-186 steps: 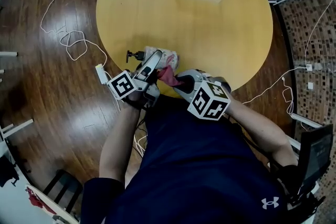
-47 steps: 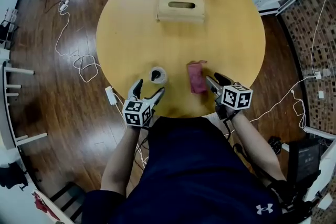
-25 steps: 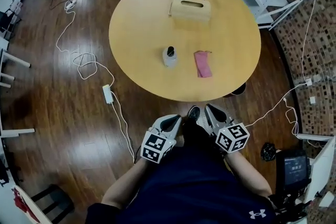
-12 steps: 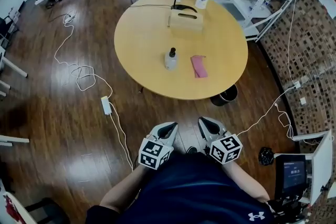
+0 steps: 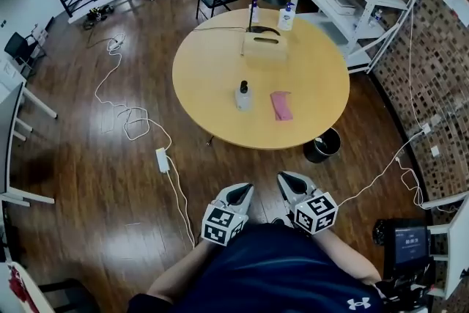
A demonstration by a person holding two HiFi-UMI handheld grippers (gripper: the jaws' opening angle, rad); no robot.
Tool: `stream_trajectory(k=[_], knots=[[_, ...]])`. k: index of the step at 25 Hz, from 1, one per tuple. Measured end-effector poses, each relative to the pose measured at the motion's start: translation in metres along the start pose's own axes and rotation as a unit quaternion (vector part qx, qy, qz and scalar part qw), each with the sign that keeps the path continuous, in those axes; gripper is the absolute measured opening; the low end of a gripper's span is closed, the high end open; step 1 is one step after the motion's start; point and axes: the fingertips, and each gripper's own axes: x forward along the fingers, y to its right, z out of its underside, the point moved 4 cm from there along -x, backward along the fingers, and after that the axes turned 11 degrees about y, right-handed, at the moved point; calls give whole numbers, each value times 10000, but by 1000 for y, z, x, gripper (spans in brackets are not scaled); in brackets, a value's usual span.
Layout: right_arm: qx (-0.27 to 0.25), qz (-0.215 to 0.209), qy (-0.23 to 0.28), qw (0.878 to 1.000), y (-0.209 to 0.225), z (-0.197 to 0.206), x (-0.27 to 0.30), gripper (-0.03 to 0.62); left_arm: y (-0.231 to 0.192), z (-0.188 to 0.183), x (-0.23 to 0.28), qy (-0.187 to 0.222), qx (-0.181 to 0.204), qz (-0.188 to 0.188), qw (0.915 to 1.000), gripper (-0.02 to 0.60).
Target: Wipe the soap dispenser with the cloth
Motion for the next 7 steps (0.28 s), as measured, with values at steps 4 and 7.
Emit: stream_trajectory(k=[4, 7], knots=[[-53, -161, -5, 9999, -5, 1, -3, 9, 8, 2, -3, -63, 58, -23, 10000, 3], [-81, -203, -22, 9998, -6, 4, -10, 9, 14, 4, -6, -86, 69, -60, 9999, 3]])
